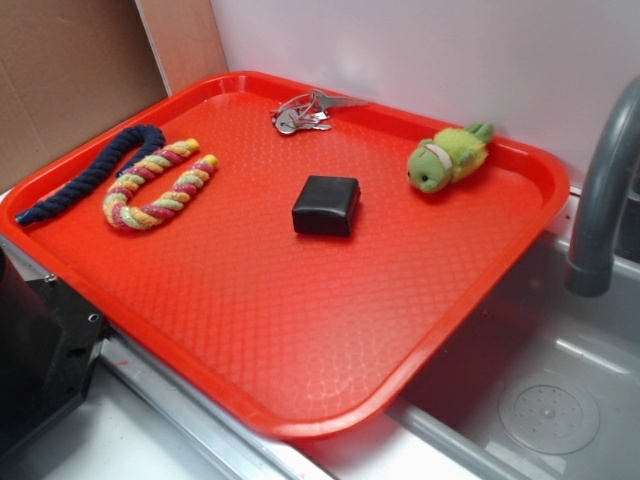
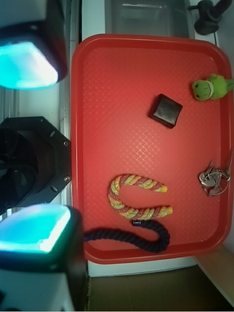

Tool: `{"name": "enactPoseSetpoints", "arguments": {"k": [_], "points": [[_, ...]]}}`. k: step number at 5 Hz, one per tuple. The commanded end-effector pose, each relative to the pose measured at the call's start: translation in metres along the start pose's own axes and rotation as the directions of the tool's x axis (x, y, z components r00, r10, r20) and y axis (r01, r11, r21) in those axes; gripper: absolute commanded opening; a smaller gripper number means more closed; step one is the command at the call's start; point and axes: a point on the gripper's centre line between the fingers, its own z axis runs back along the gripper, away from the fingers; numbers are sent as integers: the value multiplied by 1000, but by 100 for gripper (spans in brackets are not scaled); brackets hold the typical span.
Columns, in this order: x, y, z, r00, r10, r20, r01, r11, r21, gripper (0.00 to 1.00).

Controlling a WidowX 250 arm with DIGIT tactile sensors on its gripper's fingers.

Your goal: Grab the green animal.

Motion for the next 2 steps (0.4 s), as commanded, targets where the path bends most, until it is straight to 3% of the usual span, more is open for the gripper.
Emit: {"name": "enactPoseSetpoints", "arguments": {"k": [1, 2], "points": [[0, 0, 0, 1000, 0, 0, 0, 1000, 0, 100], [12, -7, -20, 999, 48, 12, -48, 999, 20, 100]]}}
